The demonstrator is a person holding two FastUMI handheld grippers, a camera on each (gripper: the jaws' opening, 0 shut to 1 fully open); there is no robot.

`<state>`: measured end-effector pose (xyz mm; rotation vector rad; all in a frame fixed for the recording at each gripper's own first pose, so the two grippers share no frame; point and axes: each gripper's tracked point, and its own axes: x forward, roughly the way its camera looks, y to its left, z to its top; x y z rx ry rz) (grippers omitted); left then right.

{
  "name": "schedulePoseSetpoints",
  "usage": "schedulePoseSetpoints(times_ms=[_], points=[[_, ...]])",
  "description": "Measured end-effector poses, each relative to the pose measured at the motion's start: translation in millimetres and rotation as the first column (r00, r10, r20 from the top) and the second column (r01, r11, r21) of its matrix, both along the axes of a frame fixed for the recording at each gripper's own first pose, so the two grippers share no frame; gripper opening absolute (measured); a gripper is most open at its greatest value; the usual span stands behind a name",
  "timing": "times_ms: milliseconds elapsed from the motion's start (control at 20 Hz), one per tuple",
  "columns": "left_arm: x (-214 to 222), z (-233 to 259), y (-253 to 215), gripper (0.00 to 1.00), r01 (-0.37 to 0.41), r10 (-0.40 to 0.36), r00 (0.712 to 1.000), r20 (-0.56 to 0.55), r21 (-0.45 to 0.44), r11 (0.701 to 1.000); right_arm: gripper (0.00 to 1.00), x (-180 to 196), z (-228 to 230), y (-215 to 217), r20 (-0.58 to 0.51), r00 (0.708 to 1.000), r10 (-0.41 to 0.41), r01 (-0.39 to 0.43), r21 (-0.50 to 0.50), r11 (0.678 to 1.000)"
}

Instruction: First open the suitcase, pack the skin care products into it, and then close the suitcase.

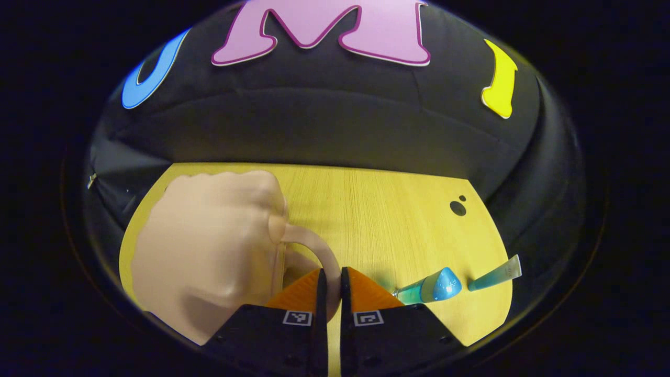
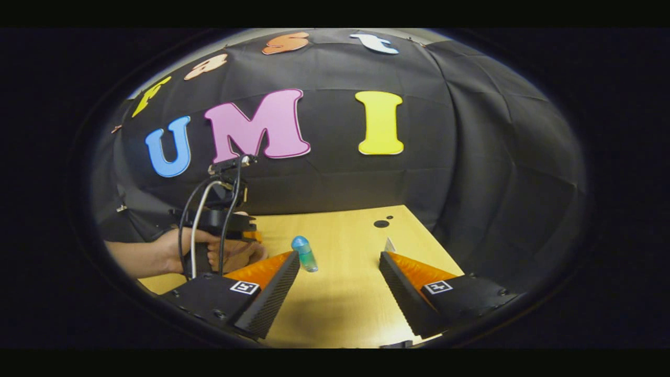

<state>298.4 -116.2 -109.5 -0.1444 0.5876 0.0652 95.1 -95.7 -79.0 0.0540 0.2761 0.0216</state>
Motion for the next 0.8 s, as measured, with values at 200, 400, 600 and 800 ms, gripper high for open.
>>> schedulePoseSetpoints(times_ms=[200, 400, 600, 800], points=[[-27, 79, 42, 0.10, 0.039, -0.037, 0.997, 0.075, -0.027, 0.999, 0.97, 1, 0, 24, 0.002, 0.998, 0.060, -0.060, 0.013, 0.998], [-68, 141, 112, 0.13, 0.049, -0.051, 0.992, 0.112, 0.018, 0.999, 0.97, -2, 4, 54, 0.031, 0.987, 0.160, -0.161, 0.008, 0.987], [-99, 164, 210, 0.13, 0.003, -0.024, 0.992, 0.124, 0.167, 0.986, 0.97, -3, -2, 69, 0.017, 0.976, 0.218, -0.219, 0.002, 0.976], [-118, 166, 312, 0.11, -0.128, 0.080, 0.984, 0.162, 0.310, 0.942, 0.97, 3, -12, 79, -0.011, 0.978, 0.210, -0.209, 0.010, 0.978]])
